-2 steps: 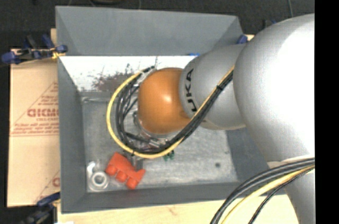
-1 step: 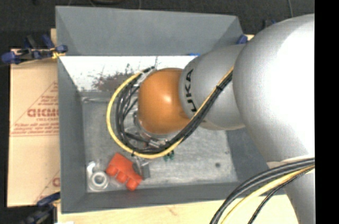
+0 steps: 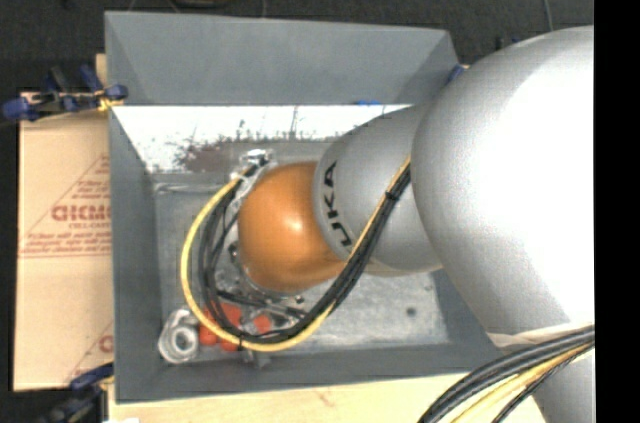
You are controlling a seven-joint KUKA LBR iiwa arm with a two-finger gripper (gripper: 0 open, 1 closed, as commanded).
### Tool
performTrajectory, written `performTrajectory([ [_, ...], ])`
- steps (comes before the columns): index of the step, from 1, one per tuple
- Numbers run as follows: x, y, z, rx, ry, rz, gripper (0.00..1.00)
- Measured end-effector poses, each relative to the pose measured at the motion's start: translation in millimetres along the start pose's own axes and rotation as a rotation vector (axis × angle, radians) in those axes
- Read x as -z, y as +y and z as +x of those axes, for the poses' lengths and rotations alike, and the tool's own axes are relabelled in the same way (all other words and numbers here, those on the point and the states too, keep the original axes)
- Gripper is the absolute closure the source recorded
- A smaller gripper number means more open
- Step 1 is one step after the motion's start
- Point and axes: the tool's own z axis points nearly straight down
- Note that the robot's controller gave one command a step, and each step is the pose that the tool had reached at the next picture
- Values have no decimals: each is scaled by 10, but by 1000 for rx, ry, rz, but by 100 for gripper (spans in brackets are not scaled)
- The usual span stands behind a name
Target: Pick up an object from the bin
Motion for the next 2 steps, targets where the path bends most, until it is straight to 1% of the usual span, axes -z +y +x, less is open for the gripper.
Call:
performTrajectory([
  [1, -11, 16, 33, -7, 15, -6, 100],
  [2, 2168, -421, -128, 237, 13, -5, 100],
])
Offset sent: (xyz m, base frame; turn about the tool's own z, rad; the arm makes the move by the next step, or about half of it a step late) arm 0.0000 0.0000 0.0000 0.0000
